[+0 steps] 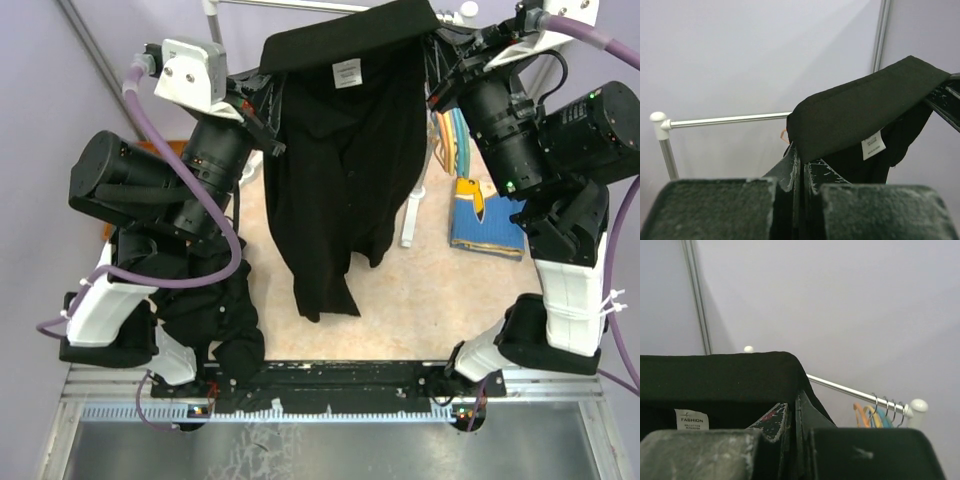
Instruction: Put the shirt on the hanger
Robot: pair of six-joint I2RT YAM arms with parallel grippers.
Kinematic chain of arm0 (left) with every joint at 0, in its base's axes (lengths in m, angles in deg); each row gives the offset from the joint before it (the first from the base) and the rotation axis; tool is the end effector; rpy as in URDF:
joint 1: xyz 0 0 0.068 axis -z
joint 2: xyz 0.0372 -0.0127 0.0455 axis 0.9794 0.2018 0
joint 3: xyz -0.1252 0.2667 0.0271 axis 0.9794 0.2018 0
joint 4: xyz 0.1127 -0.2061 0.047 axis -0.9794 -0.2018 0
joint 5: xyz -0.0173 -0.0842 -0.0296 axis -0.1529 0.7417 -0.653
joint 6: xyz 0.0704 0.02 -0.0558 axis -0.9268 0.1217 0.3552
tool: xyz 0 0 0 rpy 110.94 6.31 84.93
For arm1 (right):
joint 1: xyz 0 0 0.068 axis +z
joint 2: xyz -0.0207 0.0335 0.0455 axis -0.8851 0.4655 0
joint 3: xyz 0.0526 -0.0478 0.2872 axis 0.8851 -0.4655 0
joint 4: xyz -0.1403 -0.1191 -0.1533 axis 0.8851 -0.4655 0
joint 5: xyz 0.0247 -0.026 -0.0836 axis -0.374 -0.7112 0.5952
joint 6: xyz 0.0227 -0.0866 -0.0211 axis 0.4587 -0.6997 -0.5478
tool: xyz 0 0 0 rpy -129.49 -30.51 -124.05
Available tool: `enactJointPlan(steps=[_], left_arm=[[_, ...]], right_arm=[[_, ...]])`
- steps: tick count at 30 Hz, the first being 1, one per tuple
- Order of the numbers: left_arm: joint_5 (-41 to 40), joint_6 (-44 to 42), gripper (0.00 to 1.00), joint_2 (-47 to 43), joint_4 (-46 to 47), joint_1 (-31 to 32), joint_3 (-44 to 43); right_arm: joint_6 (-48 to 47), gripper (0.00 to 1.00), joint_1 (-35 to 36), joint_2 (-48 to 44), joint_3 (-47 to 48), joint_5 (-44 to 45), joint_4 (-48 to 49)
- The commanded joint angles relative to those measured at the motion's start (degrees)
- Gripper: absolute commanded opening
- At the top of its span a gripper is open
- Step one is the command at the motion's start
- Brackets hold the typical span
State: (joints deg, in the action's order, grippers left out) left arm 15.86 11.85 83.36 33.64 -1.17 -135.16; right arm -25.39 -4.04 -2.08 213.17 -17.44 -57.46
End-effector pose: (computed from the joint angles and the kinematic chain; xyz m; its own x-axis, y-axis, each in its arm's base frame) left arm 0.1072 -0.2029 0.6842 0.3549 -0.2062 -0.9119 0.4353 0.8996 -0.0340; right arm 0.1229 0.1208 0.6992 0.4155 0.1767 -0.8923 -0.4117 0.9113 -0.0112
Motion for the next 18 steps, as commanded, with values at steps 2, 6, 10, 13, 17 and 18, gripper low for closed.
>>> enactJointPlan(steps=[2,6,10,13,17,18], left_arm=[[2.2,-6.9,0.0,-2.1,5.5,0.7,-1.9],[3.6,-5.1,0.0,-3.0,1.9,0.9,-0.7],[3.6,1.5,0.0,-5.0,-5.5,0.9,6.4],[5.9,11.0,0.0,-10.5,-9.5,0.0,19.4],[17.4,28.4,0.0,-17.5,-14.2,-8.8,38.4],[20.8,30.9,0.0,-18.6,-15.1,-11.0,42.4]], right_arm=[[-5.8,0.0,-0.6,-2.6,0.9,-3.3,6.9],[-3.4,0.0,-0.6,-2.9,0.2,-5.6,2.9],[2.4,0.0,-0.6,-4.0,-6.0,-5.5,-5.0],[10.1,0.0,-0.6,-7.0,-16.0,-5.5,-10.5],[18.7,0.0,-0.5,-12.6,-34.3,-7.6,-13.7],[20.7,0.0,-0.5,-14.2,-37.4,-7.8,-13.5]])
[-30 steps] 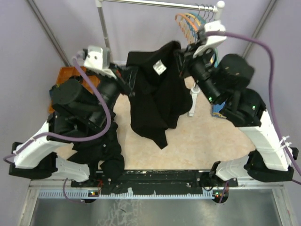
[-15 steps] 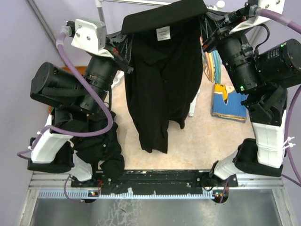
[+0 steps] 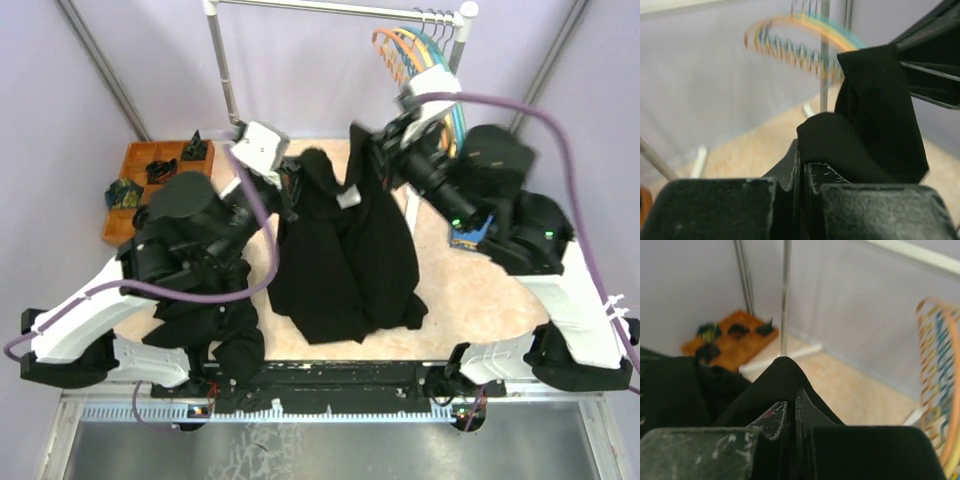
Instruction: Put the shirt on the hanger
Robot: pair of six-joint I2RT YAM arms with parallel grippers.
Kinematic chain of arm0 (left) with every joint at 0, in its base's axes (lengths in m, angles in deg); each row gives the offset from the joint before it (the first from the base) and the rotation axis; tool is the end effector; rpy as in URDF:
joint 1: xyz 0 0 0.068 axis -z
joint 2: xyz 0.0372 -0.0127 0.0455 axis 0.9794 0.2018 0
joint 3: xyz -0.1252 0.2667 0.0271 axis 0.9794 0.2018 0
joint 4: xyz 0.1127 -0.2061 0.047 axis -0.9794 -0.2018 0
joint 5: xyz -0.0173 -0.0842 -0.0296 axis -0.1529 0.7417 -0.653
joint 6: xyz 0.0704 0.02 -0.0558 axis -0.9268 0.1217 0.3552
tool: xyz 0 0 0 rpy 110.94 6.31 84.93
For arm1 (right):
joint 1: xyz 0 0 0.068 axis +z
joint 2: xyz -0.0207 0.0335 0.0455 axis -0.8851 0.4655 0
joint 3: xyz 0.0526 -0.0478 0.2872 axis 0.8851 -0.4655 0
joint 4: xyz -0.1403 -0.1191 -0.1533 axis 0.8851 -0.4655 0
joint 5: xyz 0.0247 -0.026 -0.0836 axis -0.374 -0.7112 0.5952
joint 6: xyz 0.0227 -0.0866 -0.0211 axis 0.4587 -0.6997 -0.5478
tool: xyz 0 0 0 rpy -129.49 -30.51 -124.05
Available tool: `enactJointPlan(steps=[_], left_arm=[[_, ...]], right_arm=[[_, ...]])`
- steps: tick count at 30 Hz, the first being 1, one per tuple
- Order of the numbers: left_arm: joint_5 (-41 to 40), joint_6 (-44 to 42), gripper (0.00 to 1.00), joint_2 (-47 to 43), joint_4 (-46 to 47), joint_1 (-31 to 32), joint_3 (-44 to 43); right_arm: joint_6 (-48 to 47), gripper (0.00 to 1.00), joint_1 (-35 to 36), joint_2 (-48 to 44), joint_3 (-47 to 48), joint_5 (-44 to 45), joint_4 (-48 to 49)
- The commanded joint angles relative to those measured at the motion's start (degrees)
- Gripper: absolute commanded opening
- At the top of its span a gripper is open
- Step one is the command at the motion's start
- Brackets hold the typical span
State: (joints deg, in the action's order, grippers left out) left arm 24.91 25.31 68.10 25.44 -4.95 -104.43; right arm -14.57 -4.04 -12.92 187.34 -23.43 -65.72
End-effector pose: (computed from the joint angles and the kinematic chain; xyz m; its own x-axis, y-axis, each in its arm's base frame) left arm 0.1128 -0.2042 0.5907 0.1870 -0.0352 -0.9817 0.5692 0.8184 0.0790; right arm 0.1302 0.1472 0.6132 0.1384 0.0238 -0.9901 -0.5582 0.8277 -0.0581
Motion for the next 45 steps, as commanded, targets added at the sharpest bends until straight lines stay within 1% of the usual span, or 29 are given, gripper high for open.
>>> enactJointPlan(steps=[1,3,5,7,9,12,15,17,21,23,24,27,29,31,35,36,37,40,43,45], left_arm=[[13.9,21.3,0.0,-4.3,-7.6,-8.5,15.6],[16.5,26.0,0.0,-5.9,-8.4,-9.9,23.5],[18.9,30.6,0.0,-7.3,-8.6,-11.2,31.4],[21.4,34.0,0.0,-9.2,-6.9,-12.2,39.4],[22.8,36.9,0.0,-10.2,-5.6,-13.3,46.0],[25.2,40.1,0.0,-10.3,-4.3,-14.9,52.8],[28.2,41.5,0.0,-9.0,-1.0,-16.1,57.4],[29.4,41.8,0.0,-7.6,0.4,-16.5,58.5],[30.3,42.0,0.01,-5.1,1.8,-17.6,59.1],[30.6,42.1,0.05,-4.2,2.3,-18.3,59.4],[30.7,42.3,0.08,-3.9,2.4,-18.7,59.5],[30.7,42.8,0.18,-3.4,2.4,-19.2,60.0],[30.1,43.5,0.28,-3.6,2.1,-19.3,60.5],[29.3,44.4,0.39,-4.0,1.5,-19.3,61.2],[28.8,46.0,0.54,-5.0,-0.2,-19.4,62.5],[28.9,46.3,0.57,-5.1,-0.9,-19.3,62.4],[28.9,46.7,0.59,-5.4,-1.7,-19.3,62.5],[28.8,47.8,0.6,-6.9,-2.5,-19.3,63.3],[29.0,48.5,0.62,-9.5,-2.2,-19.4,63.9],[28.6,48.6,0.67,-11.6,-2.5,-19.4,63.9]], right_arm=[[11.8,0.0,-0.8,-4.4,-16.1,-2.0,-5.6],[15.3,0.0,-2.0,-5.8,-22.9,-4.1,-6.8],[18.5,0.0,-5.4,-7.4,-30.5,-8.8,-6.4],[21.1,0.0,-9.0,-9.3,-38.9,-13.2,-4.1],[22.9,0.0,-12.1,-11.0,-46.7,-15.2,-1.5],[24.0,0.0,-16.4,-12.7,-56.6,-16.3,3.5],[24.3,0.0,-20.2,-12.8,-64.2,-18.6,8.7],[24.4,0.06,-21.2,-12.6,-67.0,-19.4,11.5],[23.9,0.22,-21.3,-12.9,-68.1,-20.4,13.5],[23.6,0.43,-21.3,-13.6,-68.1,-20.9,13.9],[23.4,0.51,-21.4,-14.1,-68.2,-21.2,14.0],[22.8,0.62,-21.4,-16.2,-68.8,-23.1,14.2],[23.0,0.68,-21.3,-17.4,-69.3,-22.7,13.6],[23.3,0.71,-21.3,-18.2,-69.7,-22.7,12.8],[25.1,0.77,-21.3,-19.4,-70.7,-23.1,11.8],[25.5,0.8,-21.4,-19.9,-71.0,-23.4,11.8],[25.7,0.88,-21.3,-20.4,-71.2,-23.5,11.9],[29.0,0.98,-21.4,-22.0,-71.1,-20.0,10.6],[30.4,0.99,-21.3,-23.6,-70.3,-19.5,7.3],[29.4,0.99,-21.3,-24.1,-69.7,-22.3,4.9]])
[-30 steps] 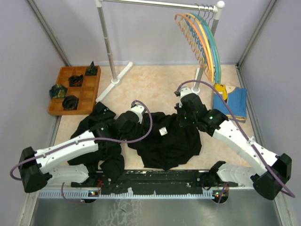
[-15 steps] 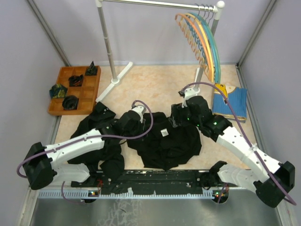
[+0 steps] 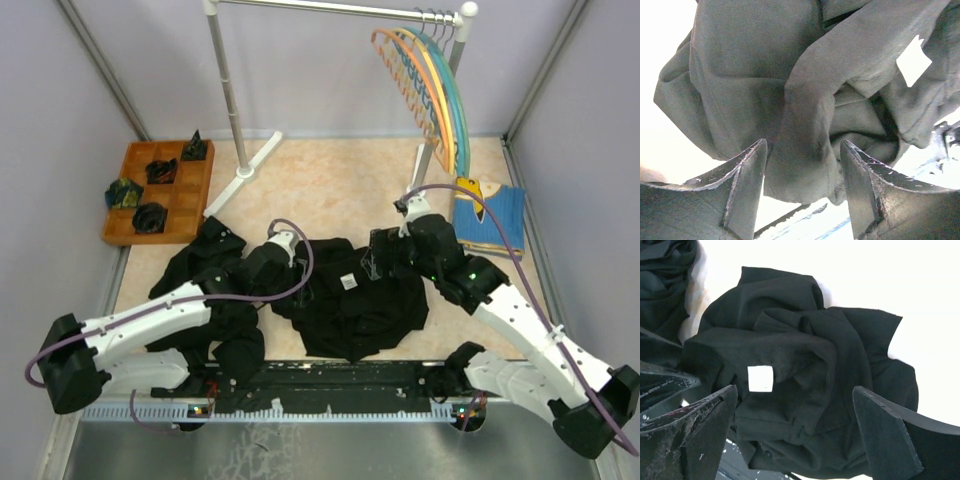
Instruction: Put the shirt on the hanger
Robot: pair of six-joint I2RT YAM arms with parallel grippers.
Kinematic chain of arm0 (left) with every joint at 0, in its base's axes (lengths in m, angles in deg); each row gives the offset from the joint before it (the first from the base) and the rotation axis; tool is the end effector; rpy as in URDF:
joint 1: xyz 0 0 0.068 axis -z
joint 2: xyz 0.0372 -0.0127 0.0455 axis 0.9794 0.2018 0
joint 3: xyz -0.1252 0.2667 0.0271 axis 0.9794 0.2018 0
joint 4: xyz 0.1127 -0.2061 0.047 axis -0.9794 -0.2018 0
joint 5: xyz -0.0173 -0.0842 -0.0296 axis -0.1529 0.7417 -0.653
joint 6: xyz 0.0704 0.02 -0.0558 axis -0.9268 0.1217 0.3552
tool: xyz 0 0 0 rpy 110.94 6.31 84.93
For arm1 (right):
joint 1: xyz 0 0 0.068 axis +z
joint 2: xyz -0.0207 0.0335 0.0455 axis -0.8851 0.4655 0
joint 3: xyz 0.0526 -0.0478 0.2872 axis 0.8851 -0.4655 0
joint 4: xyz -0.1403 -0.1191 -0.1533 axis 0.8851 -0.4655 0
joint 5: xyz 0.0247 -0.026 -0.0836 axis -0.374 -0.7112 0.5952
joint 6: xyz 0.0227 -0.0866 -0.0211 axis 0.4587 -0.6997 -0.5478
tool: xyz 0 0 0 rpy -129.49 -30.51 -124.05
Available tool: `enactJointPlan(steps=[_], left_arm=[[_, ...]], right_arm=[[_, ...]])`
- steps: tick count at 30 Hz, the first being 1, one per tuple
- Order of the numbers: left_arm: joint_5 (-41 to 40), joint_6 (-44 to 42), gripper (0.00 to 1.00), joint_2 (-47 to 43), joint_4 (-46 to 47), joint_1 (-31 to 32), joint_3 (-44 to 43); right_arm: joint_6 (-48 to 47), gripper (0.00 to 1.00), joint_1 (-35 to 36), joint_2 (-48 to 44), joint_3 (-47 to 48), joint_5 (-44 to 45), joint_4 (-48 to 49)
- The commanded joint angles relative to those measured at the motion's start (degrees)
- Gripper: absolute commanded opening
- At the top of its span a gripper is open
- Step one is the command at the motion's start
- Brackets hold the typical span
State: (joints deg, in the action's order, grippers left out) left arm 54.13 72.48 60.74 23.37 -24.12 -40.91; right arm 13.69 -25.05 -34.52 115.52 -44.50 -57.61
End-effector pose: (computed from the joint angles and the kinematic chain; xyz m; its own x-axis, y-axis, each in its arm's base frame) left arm 0.1492 -0.1879 0.2332 -0.7709 0.1001 -0.6290 0.3736 0.8709 -0.3193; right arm 0.1589 0.1159 0.2998 -0.6273 -0.0130 -0.7787 -0.3696 0.8851 0.2830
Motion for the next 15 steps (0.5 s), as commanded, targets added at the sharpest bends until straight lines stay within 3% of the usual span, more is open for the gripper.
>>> enactJointPlan(steps=[1,3,7,10,15], left_arm=[[-1.1,1.5,0.7,-4.9,-0.5,-0.2,0.4],[-1.2,1.2,0.77,-6.3,-1.3,-0.2,0.0],[-1.7,-0.2,0.9,-6.7,-5.1,-0.2,-2.8],[-2.2,-0.8,0.98,-5.5,-8.2,-0.2,-5.2],[-1.6,-1.4,0.99,1.4,-18.3,-0.2,-12.0]], right_arm=[[0.1,0.99,-0.4,-2.5,2.1,-3.3,-4.2],[-0.8,0.99,-0.3,-2.2,1.6,-6.3,-5.9],[2.8,0.99,-0.4,-0.3,5.8,2.0,-12.7],[2.3,0.99,-0.4,1.9,15.1,3.2,-15.6],[-2.5,0.99,-0.4,8.7,36.1,3.7,-18.6]])
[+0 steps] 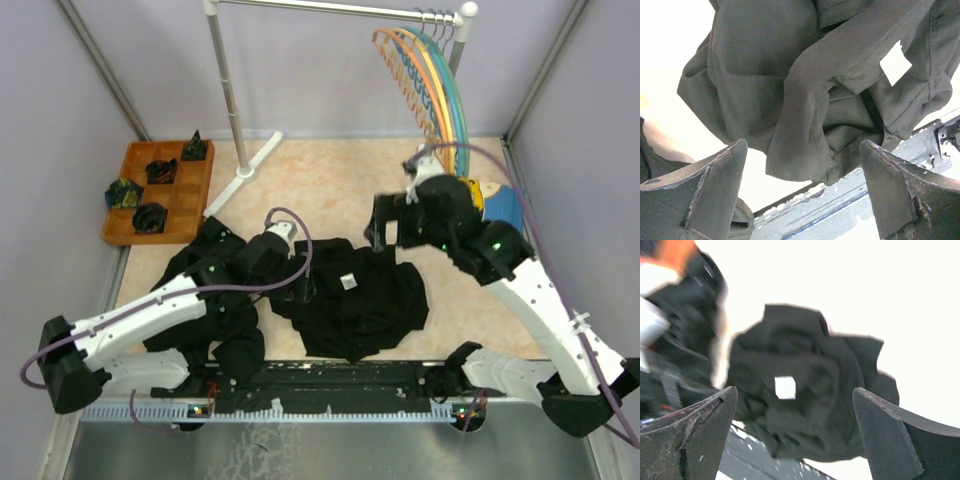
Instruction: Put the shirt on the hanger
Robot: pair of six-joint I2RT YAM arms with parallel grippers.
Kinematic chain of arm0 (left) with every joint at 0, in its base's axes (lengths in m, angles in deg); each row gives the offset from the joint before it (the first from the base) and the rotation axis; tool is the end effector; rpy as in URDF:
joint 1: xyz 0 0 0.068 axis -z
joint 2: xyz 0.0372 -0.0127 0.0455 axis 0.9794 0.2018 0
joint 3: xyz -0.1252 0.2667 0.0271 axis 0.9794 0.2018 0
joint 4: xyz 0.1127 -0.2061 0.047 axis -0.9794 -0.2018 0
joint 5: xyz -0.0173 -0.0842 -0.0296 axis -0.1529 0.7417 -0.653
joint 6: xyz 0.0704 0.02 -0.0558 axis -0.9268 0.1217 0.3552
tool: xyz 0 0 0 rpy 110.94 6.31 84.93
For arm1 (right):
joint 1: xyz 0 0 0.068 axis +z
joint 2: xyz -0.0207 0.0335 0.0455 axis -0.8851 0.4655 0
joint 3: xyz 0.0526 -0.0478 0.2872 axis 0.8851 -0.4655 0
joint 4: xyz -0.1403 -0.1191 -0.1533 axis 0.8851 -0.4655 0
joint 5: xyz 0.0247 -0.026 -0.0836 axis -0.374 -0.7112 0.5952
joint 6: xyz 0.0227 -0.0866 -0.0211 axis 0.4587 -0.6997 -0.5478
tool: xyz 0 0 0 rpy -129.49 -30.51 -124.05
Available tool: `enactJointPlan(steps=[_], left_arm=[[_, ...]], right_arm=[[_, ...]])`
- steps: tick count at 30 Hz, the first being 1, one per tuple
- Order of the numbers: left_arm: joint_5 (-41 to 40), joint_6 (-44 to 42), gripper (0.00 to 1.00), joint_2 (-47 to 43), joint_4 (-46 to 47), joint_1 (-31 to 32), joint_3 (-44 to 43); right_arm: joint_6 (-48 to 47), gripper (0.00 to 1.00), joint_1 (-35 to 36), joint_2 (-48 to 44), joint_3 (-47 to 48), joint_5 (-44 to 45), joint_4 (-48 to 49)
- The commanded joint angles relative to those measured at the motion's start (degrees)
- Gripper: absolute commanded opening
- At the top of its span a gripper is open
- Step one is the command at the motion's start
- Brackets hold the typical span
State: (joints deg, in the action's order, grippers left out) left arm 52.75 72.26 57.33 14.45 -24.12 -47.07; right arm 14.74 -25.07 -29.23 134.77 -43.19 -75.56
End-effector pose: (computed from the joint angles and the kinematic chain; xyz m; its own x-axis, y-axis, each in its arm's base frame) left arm 0.1437 -0.1768 0.2654 -0.7580 0.0910 -0.6459 0.3682 0.8771 -0.3085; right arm 0.1577 0.1126 0.3592 -0.6700 -0.0245 -0.7419 -0.3278 0.9065 0.2661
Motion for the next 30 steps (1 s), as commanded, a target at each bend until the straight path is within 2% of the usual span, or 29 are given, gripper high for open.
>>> enactJointPlan(steps=[1,3,8,10,13,16,20,26,30], left_arm=[[-0.2,-1.1,0.99,6.5,-11.4,-0.2,-7.5],[0.1,-1.3,0.99,8.6,-14.9,-0.3,-10.5],[-1.8,0.2,0.99,8.2,-15.1,-0.2,-11.7],[-3.2,0.7,0.99,7.1,-14.0,-0.2,-10.6],[-2.3,-2.7,0.99,5.2,-9.6,-0.2,-7.7],[-0.7,-5.7,0.99,3.4,-4.9,-0.2,-4.2],[0.6,-6.4,0.99,3.3,-5.1,-0.2,-3.5],[1.9,-6.9,0.99,3.9,-3.3,-0.2,-2.1],[1.4,-6.9,0.97,4.9,-3.3,-0.2,-2.6]], right_arm=[[-4.4,0.99,-0.4,5.3,21.5,3.3,-1.8],[-6.6,0.99,-0.4,9.8,31.2,4.6,-4.1],[-10.9,0.99,-1.0,21.9,55.6,5.9,-9.4],[-11.2,0.99,-3.6,26.7,66.6,4.4,-10.6],[-9.5,0.92,-9.9,32.2,76.1,-1.4,-9.5],[-7.7,0.87,-15.1,33.5,76.9,-5.2,-3.6],[-7.5,0.84,-17.9,35.4,76.8,-6.3,2.2],[-7.1,0.71,-19.5,39.8,78.6,-9.4,3.7],[-8.4,0.67,-19.6,41.9,78.9,-7.2,2.7]])
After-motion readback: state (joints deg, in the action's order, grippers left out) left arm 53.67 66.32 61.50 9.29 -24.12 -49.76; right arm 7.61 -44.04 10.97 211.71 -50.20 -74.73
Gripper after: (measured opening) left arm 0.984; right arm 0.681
